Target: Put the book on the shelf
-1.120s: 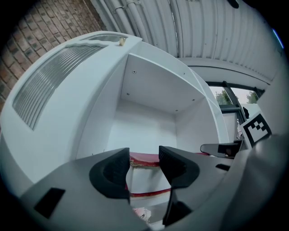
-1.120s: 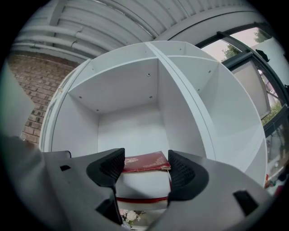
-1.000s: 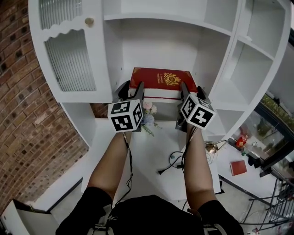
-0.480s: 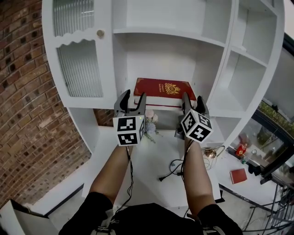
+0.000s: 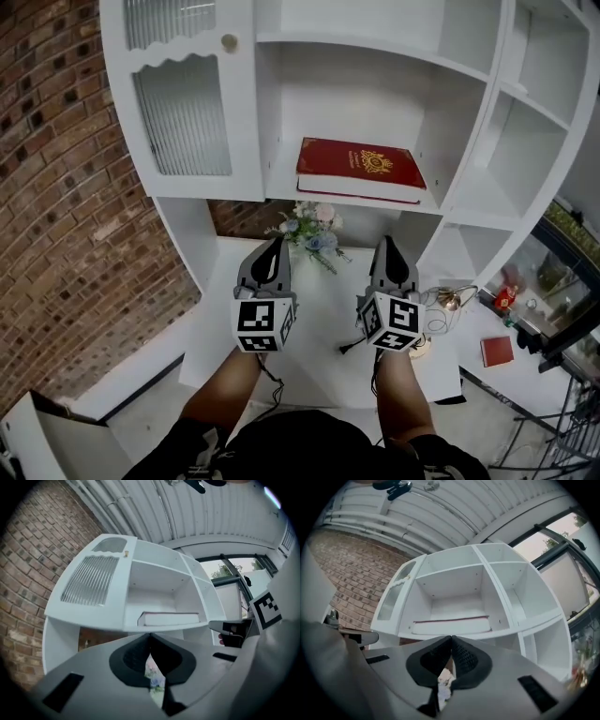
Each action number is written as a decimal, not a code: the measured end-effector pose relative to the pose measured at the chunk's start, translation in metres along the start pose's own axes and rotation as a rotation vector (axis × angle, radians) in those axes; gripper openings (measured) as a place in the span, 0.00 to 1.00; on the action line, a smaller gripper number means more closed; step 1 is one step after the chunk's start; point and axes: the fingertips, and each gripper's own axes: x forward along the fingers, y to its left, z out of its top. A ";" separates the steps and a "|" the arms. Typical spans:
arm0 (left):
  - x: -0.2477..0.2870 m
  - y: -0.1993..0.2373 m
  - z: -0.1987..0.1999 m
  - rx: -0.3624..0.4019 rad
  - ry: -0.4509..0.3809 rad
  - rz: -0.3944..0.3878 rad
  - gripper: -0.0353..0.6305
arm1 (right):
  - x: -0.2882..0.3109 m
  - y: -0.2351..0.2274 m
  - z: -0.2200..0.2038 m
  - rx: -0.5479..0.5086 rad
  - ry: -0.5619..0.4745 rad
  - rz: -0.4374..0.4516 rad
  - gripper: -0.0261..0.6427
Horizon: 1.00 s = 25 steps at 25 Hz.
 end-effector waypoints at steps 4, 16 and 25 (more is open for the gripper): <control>-0.034 0.007 -0.057 -0.008 0.108 -0.011 0.07 | -0.029 0.019 -0.062 0.033 0.117 0.026 0.06; -0.088 0.026 -0.082 -0.022 0.178 0.004 0.07 | -0.077 0.050 -0.086 0.028 0.175 0.058 0.06; -0.097 0.003 -0.082 -0.036 0.194 -0.031 0.07 | -0.098 0.046 -0.083 0.038 0.183 0.034 0.06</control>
